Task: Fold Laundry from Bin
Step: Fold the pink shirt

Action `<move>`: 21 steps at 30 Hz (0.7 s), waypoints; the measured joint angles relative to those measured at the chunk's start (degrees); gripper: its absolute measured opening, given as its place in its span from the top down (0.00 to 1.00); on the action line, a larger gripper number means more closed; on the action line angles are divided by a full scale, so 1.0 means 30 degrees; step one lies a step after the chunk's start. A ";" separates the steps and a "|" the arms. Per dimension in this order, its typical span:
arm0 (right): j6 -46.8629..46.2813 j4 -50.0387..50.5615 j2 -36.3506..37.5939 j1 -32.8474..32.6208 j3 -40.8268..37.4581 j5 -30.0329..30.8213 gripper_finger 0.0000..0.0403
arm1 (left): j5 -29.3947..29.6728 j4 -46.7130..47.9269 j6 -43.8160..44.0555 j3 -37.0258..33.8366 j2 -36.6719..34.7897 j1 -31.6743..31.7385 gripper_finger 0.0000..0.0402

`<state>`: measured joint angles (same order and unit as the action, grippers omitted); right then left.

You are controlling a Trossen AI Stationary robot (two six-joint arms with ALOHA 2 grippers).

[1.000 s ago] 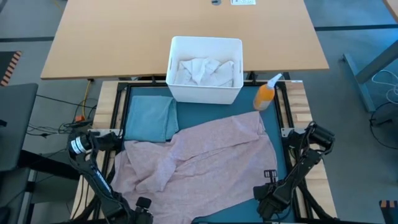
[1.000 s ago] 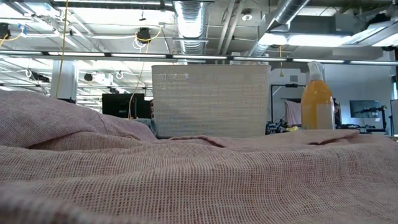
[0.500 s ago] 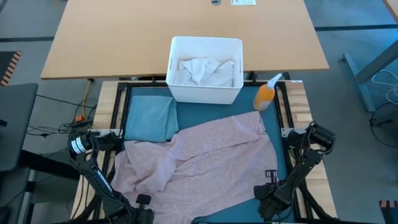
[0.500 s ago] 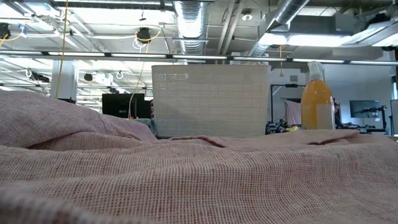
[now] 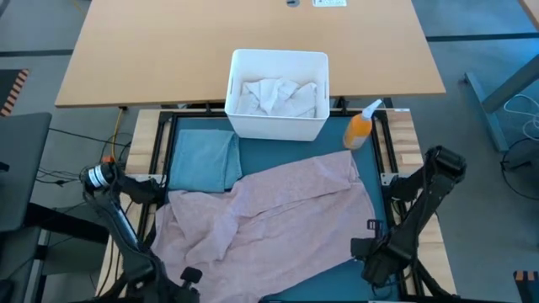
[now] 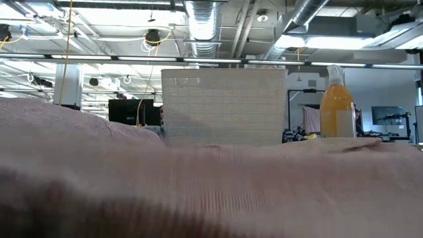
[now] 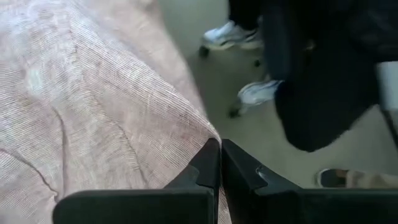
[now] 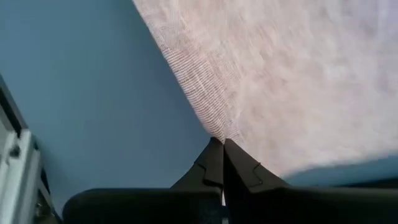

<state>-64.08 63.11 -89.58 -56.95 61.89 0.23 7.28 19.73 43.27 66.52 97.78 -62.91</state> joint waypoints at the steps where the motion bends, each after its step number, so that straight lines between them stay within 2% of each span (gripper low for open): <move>1: -0.0014 0.0232 0.0178 -0.0073 -0.0007 0.0000 0.96 | -0.0002 -0.0192 -0.0180 0.0007 -0.0329 -0.0076 1.00; 6: -0.0046 0.0467 0.1139 -0.0137 0.0000 0.0797 0.96 | 0.0611 -0.0372 -0.0842 0.0022 -0.1607 -0.0279 1.00; 10: -0.0936 0.1219 0.1925 0.0051 0.0022 0.1559 0.96 | 0.0724 0.0036 -0.0251 0.0029 -0.2477 -0.0312 1.00; 16: -0.3285 0.3384 0.3353 0.1659 0.0029 0.1708 0.96 | 0.1076 0.4262 0.2880 0.0029 -0.3414 -0.0237 1.00; 21: -0.2664 0.5213 0.3806 0.4344 0.0036 0.2503 0.96 | 0.1386 0.8409 0.5427 0.0029 -0.4064 -0.0080 1.00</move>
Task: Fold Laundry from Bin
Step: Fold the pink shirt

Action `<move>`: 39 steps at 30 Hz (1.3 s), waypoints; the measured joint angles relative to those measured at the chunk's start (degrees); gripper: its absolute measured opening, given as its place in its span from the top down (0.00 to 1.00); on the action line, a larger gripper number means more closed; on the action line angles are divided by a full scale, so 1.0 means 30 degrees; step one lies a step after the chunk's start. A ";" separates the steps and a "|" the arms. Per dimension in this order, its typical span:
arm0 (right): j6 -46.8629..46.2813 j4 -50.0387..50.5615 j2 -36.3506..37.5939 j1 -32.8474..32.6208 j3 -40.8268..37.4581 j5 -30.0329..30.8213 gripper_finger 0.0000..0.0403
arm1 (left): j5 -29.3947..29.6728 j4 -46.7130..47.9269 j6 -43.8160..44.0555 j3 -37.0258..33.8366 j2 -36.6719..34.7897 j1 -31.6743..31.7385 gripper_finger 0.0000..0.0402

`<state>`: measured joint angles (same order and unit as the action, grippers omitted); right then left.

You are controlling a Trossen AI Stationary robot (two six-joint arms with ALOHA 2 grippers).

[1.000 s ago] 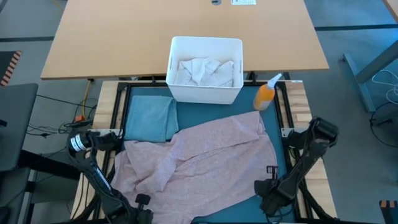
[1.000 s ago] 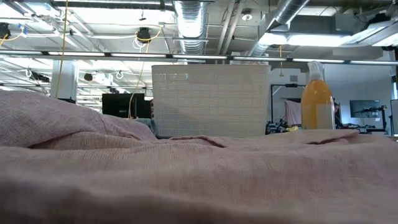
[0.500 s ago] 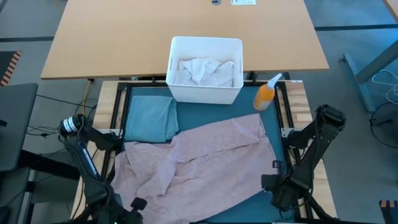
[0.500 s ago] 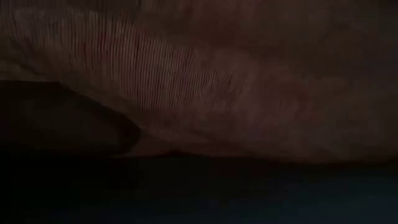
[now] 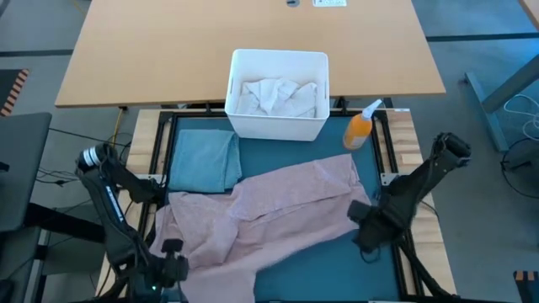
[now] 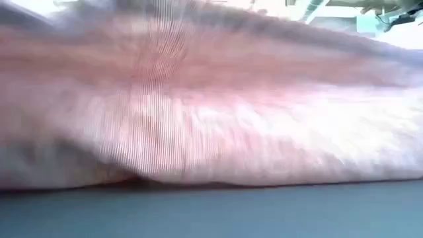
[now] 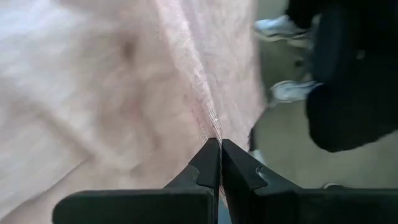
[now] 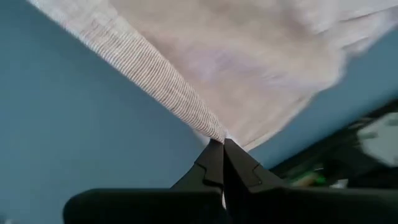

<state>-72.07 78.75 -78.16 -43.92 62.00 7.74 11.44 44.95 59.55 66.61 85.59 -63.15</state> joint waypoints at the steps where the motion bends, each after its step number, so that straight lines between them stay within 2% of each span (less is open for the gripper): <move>1: 0.0296 0.0319 -0.0019 0.0667 0.0000 0.0290 0.96 | 0.0104 0.0676 0.0413 0.0000 -0.0164 0.0050 1.00; 5: 0.2166 0.0573 -0.0011 0.3342 0.0000 0.1539 0.96 | 0.0848 0.2849 0.1645 0.0012 -0.0846 0.0358 1.00; 11: 0.6152 0.0107 -0.0727 0.7336 0.0007 0.2744 0.96 | 0.0809 0.6472 0.2923 -0.0004 -0.1075 0.1062 1.00; 21: 1.1252 -0.0651 -0.3817 1.2472 0.0015 0.3534 0.96 | -0.0769 0.7614 0.3308 -0.1333 -0.1097 0.1702 1.00; 24: 1.2146 -0.1407 -0.4645 1.3443 0.0015 0.3537 0.91 | -0.1378 0.7275 0.3282 -0.1826 -0.1093 0.1918 1.00; 28: 1.3273 -0.1223 -0.5337 1.4435 0.0022 0.3537 0.81 | -0.1726 0.7035 0.2752 -0.2118 -0.1089 0.2283 1.00; 35: 1.3147 -0.0300 -0.4459 1.5325 0.0691 0.4703 0.60 | -0.2039 0.7029 0.1513 -0.2135 -0.1089 0.3119 1.00; 39: 1.1181 -0.0946 -0.2717 1.3902 0.0659 0.2716 0.55 | -0.2234 0.7031 0.1290 -0.2135 -0.1089 0.3410 1.00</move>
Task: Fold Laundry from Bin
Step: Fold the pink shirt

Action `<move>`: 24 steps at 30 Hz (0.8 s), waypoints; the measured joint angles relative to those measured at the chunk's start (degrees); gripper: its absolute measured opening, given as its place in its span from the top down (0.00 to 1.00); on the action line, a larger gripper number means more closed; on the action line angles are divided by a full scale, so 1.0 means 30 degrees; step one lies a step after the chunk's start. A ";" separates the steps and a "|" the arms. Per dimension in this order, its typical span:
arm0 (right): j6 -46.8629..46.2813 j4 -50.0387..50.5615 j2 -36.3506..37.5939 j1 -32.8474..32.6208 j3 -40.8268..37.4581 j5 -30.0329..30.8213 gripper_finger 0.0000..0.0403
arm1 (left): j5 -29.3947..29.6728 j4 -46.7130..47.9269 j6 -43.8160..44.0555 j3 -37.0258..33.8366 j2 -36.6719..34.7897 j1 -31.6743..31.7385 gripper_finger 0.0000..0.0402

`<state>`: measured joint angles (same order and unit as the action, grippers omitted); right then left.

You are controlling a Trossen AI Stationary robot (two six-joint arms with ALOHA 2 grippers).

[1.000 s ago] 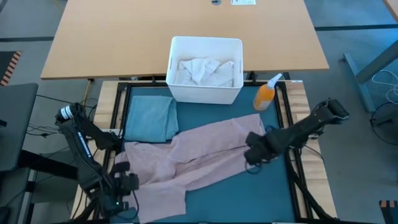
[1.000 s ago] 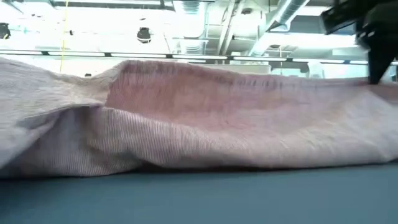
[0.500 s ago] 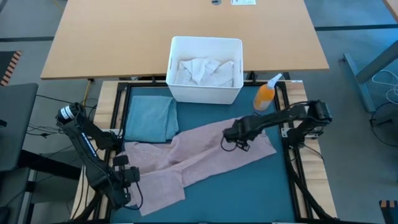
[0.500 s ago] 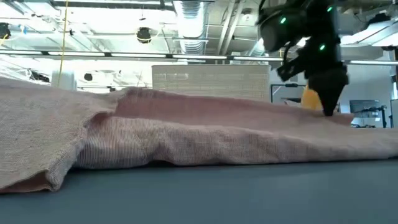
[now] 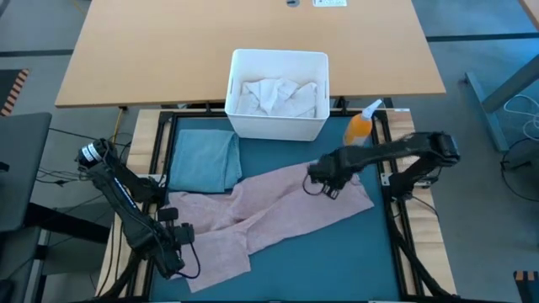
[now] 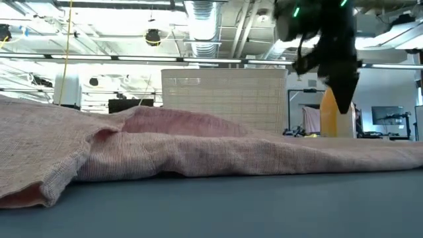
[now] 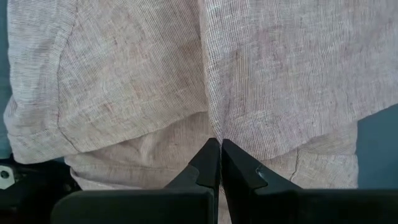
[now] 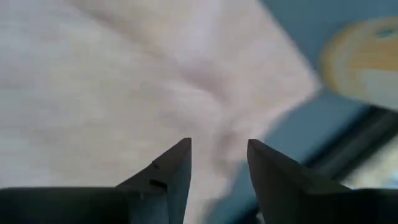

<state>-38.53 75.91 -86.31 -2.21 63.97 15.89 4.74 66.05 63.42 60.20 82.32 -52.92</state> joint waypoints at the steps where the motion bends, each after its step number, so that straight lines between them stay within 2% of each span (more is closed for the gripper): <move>1: -0.0590 -0.0791 0.0473 -0.0795 -0.0274 -0.0233 0.54 | -0.0004 -0.0002 -0.0016 0.0000 0.0000 0.0030 1.00; 5: -0.3636 -0.3651 0.1528 -0.4323 -0.2356 -0.0630 0.59 | 0.0007 -0.0042 -0.0288 0.0000 0.0000 0.0078 1.00; 8: -0.6155 -0.5523 0.1548 -0.6220 -0.4109 -0.0376 0.68 | 0.0007 -0.0058 -0.0669 0.0000 0.0000 0.0158 1.00; 14: -0.6870 -1.0076 0.0620 -0.6744 -0.6460 -0.0324 0.96 | 0.0036 0.0002 -0.1078 0.0000 0.0000 0.0618 1.00; 20: -0.6687 -0.8746 -0.0076 -0.6161 -0.6611 -0.0777 0.93 | 0.0344 0.0427 -0.0511 0.0000 0.0000 0.0741 1.00; 24: -0.5376 -0.8466 0.0391 -0.6122 -0.5659 -0.0775 0.92 | 0.0202 0.0030 -0.0430 0.0000 0.0000 0.0733 1.00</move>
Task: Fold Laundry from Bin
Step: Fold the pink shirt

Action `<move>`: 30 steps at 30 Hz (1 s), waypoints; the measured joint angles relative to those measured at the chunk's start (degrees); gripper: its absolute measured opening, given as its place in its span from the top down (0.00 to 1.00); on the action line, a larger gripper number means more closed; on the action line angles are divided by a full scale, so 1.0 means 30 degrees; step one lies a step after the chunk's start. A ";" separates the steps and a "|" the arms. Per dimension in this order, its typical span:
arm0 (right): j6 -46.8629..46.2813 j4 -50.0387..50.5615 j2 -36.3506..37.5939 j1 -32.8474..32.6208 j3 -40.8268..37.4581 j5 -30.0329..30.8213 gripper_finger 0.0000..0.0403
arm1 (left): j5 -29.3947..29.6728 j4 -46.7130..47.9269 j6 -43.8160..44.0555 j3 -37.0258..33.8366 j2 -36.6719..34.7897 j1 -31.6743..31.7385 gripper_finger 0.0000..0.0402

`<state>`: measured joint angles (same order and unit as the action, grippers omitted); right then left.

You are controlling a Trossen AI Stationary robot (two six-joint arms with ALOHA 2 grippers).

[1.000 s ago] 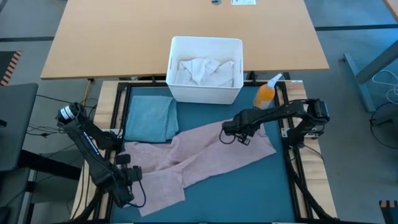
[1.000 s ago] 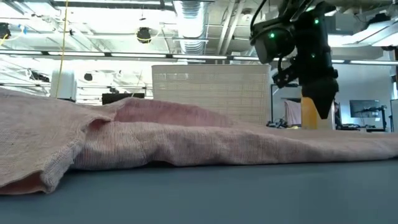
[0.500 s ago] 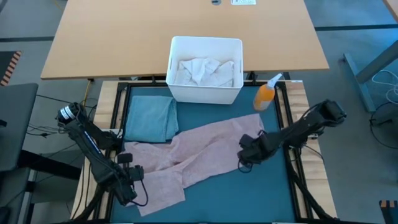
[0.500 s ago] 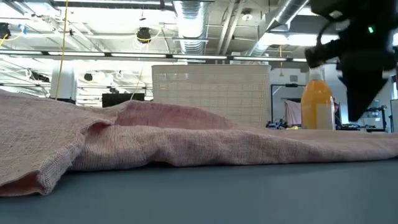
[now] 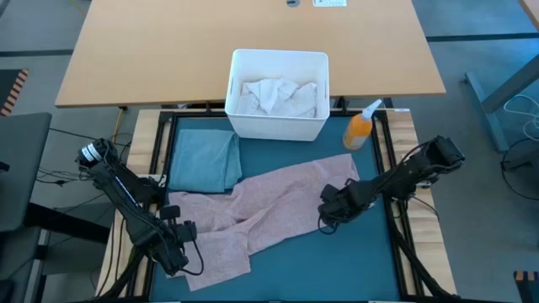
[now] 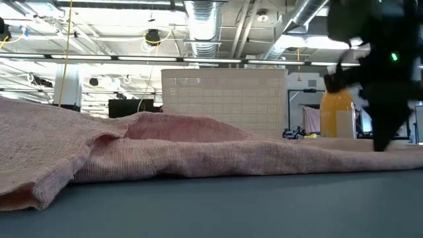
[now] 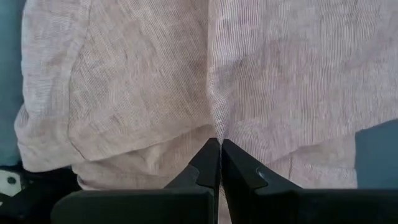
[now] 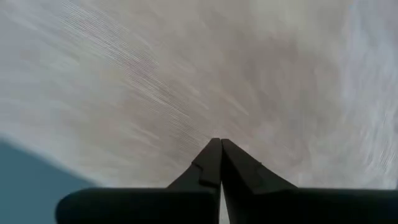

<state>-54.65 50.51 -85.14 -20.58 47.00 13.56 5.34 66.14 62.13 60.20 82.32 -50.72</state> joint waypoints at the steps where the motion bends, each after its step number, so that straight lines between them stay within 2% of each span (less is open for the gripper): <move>1: 0.0335 0.0119 0.0198 0.0005 0.0419 0.0007 0.92 | -0.0285 0.0058 0.0005 0.0000 0.0000 0.0000 0.99; 7: 0.1980 0.2755 0.1115 0.0251 0.3607 0.0228 0.88 | -0.1797 0.1657 -0.0135 0.0000 0.0000 0.0314 0.85; 10: 0.3530 0.1973 0.1222 0.0181 0.5153 0.0733 0.86 | -0.2261 0.2663 -0.0162 0.0000 -0.0084 0.0328 0.76; 12: 0.5841 -0.0815 0.1172 -0.0248 0.5578 0.1229 0.84 | -0.1953 0.2783 -0.0394 0.0000 -0.0201 0.0207 0.72; 15: 1.1504 -0.6901 0.0407 -0.1241 0.5243 0.2116 0.81 | -0.0513 0.2368 -0.0508 0.0000 -0.0513 -0.0492 0.67; 18: 1.7637 -1.1834 -0.1411 -0.1892 0.4920 0.3674 0.76 | 0.0938 0.1842 -0.0890 0.0000 -0.0723 -0.1337 0.65; 21: 2.1905 -1.5104 -0.3664 -0.1949 0.5197 0.5552 0.69 | 0.1603 0.1449 -0.1249 0.0000 -0.0703 -0.2207 0.64; 24: 2.4191 -1.7097 -0.5867 -0.1559 0.6275 0.5955 0.61 | 0.1678 0.1403 -0.1285 0.0000 -0.0670 -0.2896 0.64; 30: 2.7733 -1.7217 -0.9734 -0.1071 0.9744 0.5479 0.49 | 0.1747 0.1399 -0.0782 0.0000 -0.0670 -0.3453 0.64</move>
<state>28.54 -1.14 -114.34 -23.79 76.23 30.00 10.58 70.33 59.78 60.20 80.31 -61.08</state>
